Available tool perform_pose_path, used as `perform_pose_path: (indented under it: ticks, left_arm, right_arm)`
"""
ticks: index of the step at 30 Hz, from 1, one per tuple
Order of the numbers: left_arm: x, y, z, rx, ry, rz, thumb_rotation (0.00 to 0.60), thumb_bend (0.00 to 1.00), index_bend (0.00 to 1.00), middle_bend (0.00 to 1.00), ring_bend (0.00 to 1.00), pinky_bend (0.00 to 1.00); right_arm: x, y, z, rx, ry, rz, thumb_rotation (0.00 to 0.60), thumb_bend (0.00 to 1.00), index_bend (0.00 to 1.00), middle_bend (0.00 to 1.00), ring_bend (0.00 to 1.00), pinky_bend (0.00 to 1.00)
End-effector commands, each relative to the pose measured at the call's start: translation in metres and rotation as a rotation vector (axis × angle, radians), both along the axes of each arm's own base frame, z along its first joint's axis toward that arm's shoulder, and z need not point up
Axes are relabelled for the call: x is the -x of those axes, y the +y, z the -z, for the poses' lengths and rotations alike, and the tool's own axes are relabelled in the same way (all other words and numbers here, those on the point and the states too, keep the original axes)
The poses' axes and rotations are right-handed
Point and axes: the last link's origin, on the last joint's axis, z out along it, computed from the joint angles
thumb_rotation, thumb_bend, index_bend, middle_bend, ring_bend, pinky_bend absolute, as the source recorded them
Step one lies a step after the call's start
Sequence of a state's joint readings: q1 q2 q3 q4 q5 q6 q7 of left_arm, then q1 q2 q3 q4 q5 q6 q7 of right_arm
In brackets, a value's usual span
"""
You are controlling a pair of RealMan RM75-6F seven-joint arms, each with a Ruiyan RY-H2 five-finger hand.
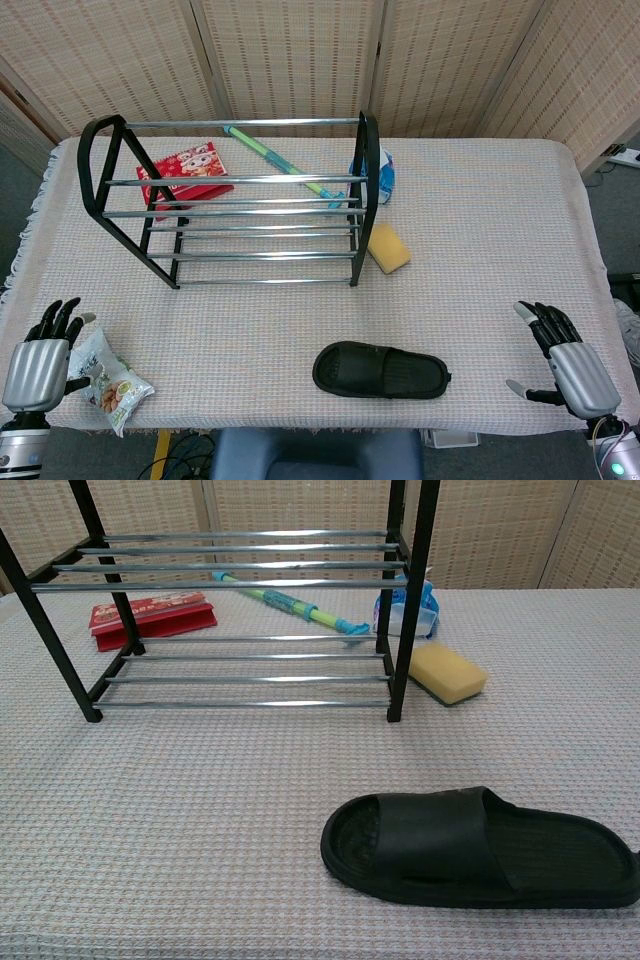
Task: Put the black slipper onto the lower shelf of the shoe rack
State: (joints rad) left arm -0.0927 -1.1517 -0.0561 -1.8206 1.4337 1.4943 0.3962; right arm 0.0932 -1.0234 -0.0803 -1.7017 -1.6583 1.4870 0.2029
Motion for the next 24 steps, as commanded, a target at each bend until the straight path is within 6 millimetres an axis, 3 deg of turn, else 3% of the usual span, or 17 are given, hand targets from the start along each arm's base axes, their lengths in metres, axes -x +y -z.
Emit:
perform_pose_path:
  ticks: [1,13,19,24]
  left_arm:
    - [-0.001,0.0,-0.001,0.006,-0.009,-0.001,0.6,0.17,0.29,0.14,0.1,0.33]
    - [0.0,-0.001,-0.003,-0.006,-0.016,0.001,0.6,0.17,0.29,0.14,0.1,0.33]
    - [0.0,-0.003,-0.003,-0.004,-0.016,0.0,0.6,0.17,0.29,0.14,0.1,0.33]
    - [0.001,-0.007,-0.005,-0.012,-0.014,-0.008,0.6,0.17,0.29,0.14,0.1,0.33]
  right_arm:
    - [-0.003,0.001,-0.001,0.015,-0.014,-0.033,0.6,0.11,0.0,0.05,0.0,0.0]
    - [-0.007,-0.002,0.009,-0.063,-0.069,-0.044,0.6,0.12,0.0,0.05,0.0,0.0]
    - [-0.02,-0.008,0.036,-0.226,-0.109,-0.096,0.6,0.12,0.0,0.06,0.0,0.0]
    - [-0.031,-0.016,0.062,-0.339,-0.134,-0.142,0.6,0.05,0.0,0.06,0.0,0.0]
